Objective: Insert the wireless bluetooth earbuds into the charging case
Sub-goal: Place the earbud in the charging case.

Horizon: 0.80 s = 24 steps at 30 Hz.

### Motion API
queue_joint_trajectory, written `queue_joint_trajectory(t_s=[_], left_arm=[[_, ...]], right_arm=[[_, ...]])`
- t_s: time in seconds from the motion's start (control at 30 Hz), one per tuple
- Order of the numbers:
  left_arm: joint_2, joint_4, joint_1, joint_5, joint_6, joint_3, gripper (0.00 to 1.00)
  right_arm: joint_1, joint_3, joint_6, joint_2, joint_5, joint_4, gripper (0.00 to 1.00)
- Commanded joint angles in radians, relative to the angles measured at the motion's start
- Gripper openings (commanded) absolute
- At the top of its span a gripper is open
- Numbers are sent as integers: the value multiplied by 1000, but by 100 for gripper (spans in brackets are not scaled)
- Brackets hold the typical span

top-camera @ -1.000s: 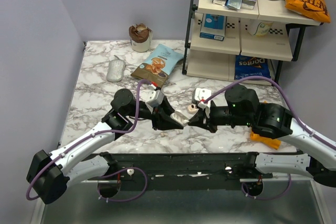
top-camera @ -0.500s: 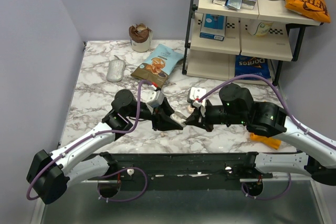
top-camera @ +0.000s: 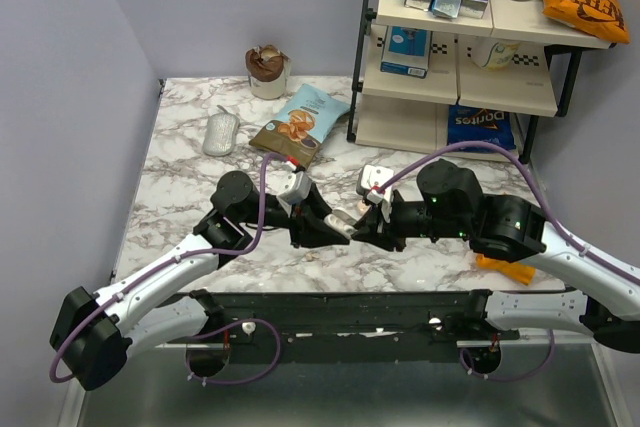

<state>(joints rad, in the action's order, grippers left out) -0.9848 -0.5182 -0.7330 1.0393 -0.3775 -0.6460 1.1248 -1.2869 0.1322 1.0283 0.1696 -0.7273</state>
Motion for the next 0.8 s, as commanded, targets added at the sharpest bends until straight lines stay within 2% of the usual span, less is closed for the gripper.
queue_joint_trajectory(t_s=[0.0, 0.17, 0.27, 0.37, 0.4, 0.5, 0.53, 0.6, 0.63, 0.67, 0.7, 0.77], left_arm=[[21, -48, -2, -10, 20, 6, 0], [23, -49, -2, -28, 22, 14, 0], [46, 12, -2, -79, 70, 29, 0], [102, 63, 0, -203, 101, 69, 0], [124, 70, 0, -285, 101, 83, 0], [234, 81, 1, -407, 75, 155, 0], [264, 72, 1, -471, 66, 196, 0], [345, 75, 1, -531, 43, 227, 0], [368, 90, 1, -577, 35, 250, 0], [388, 98, 1, -597, 29, 261, 0], [429, 107, 0, -617, 20, 269, 0], [465, 121, 0, -650, 8, 292, 0]], right_arm=[[4, 11, -11, -14, -42, 0, 34], [6, -5, -40, -49, -97, 15, 44], [4, -6, -89, -147, -229, 60, 53], [3, 78, -163, -249, -424, 139, 61], [-5, 143, -195, -263, -461, 153, 61], [-52, 227, -287, -235, -481, 160, 62], [-63, 292, -313, -222, -457, 167, 61], [-77, 365, -368, -171, -411, 234, 54], [-77, 418, -384, -146, -372, 261, 46], [-77, 444, -399, -122, -349, 314, 29], [-77, 464, -411, -97, -326, 340, 27], [-79, 497, -428, -13, -291, 389, 28]])
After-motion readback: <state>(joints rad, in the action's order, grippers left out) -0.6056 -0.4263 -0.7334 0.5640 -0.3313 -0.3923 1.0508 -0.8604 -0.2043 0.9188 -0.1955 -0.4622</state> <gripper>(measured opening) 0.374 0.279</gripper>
